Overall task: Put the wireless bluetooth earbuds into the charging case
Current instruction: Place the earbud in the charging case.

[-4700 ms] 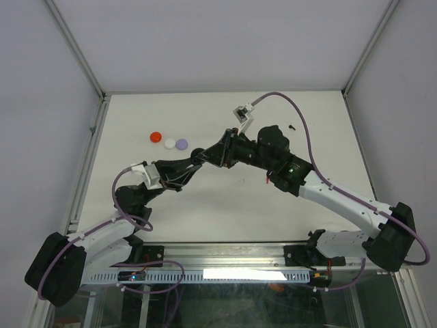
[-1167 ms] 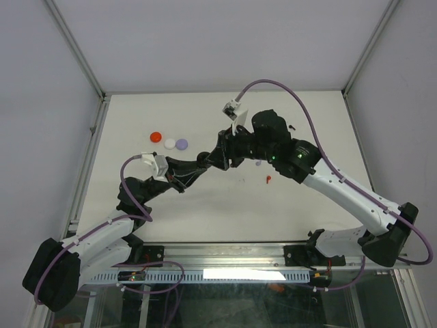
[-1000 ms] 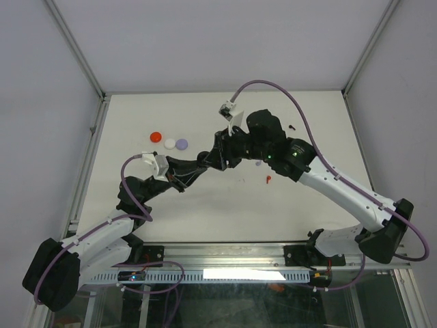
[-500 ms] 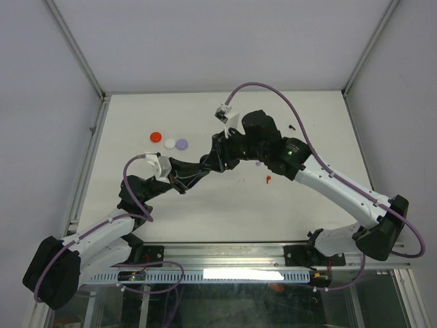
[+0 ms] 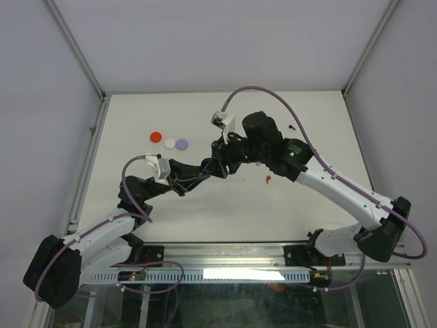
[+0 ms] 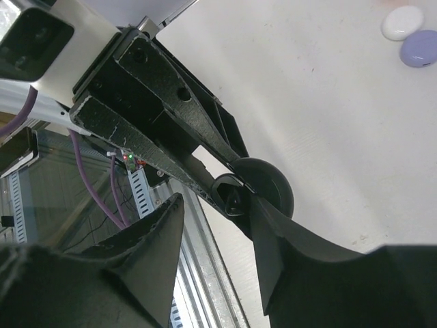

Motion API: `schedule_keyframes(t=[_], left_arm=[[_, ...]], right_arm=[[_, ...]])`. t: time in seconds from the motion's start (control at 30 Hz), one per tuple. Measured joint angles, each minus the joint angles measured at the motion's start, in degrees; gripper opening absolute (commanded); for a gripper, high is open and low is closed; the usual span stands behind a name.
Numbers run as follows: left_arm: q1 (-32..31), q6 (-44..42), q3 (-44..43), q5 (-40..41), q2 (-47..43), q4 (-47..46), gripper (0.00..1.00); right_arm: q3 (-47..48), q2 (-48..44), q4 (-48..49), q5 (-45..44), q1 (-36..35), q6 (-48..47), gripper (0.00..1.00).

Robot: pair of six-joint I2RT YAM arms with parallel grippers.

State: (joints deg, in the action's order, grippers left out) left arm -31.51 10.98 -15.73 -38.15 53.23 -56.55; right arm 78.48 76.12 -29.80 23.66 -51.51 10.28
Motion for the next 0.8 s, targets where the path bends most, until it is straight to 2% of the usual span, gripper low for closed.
schedule_keyframes(t=[0.5,0.8], left_arm=[[0.04,3.56,0.00,-5.11,2.51,-5.16,0.00],[0.02,3.85,0.00,-5.40,2.29,-5.05,0.00]], right_arm=[[1.75,0.04,-1.55,7.10,-0.48,-8.72,0.53],[3.98,0.55,-1.88,7.28,-0.55,-10.97,0.55]])
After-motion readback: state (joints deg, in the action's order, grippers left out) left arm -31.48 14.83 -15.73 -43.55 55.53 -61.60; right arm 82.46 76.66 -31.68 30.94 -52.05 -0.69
